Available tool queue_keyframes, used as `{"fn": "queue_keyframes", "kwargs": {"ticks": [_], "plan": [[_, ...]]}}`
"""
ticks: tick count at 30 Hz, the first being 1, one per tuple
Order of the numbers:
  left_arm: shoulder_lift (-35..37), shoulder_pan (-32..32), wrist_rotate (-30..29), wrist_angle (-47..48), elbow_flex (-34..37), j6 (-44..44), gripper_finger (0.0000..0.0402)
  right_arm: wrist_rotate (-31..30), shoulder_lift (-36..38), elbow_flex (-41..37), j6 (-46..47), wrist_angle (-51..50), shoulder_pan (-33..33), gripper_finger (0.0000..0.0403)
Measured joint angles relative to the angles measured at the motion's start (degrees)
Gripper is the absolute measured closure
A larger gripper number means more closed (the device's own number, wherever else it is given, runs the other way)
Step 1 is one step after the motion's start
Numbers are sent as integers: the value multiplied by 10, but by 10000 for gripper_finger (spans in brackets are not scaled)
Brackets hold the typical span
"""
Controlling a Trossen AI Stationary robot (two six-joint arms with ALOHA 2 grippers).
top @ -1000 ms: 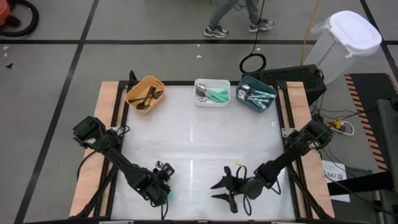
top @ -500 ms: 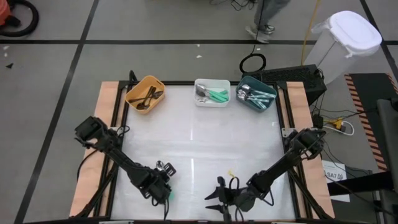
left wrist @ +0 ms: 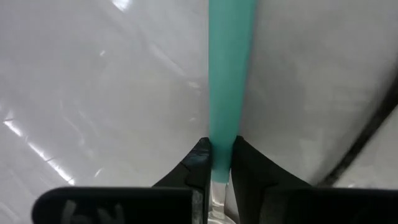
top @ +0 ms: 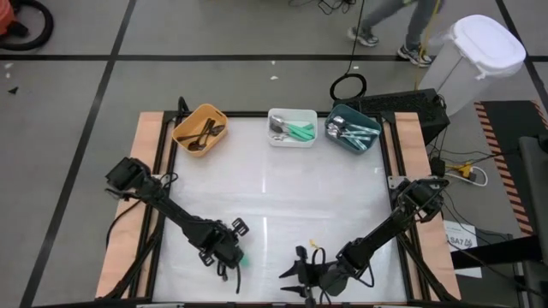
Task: Sort silverware by color (type)
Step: Put the blue spoon into the white bin
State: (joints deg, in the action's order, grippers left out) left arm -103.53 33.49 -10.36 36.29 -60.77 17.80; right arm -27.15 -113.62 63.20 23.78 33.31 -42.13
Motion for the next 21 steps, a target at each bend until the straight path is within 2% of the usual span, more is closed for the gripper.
{"fn": "queue_keyframes", "kwargs": {"ticks": [3,7,11,15,21], "plan": [[0,-6,-22,-9,1,1,361,0,0,0,-32,-1,1,255],[0,-11,-90,-15,-8,-8,362,-5,0,0,-85,-2,10,255],[0,-15,-132,-14,-41,-44,362,-74,0,0,-129,-19,25,255],[0,-34,-145,-1,-67,-86,363,-150,24,0,-126,-90,38,255],[1,-80,-150,4,-69,-94,363,-153,89,0,-144,-244,46,252]]}}
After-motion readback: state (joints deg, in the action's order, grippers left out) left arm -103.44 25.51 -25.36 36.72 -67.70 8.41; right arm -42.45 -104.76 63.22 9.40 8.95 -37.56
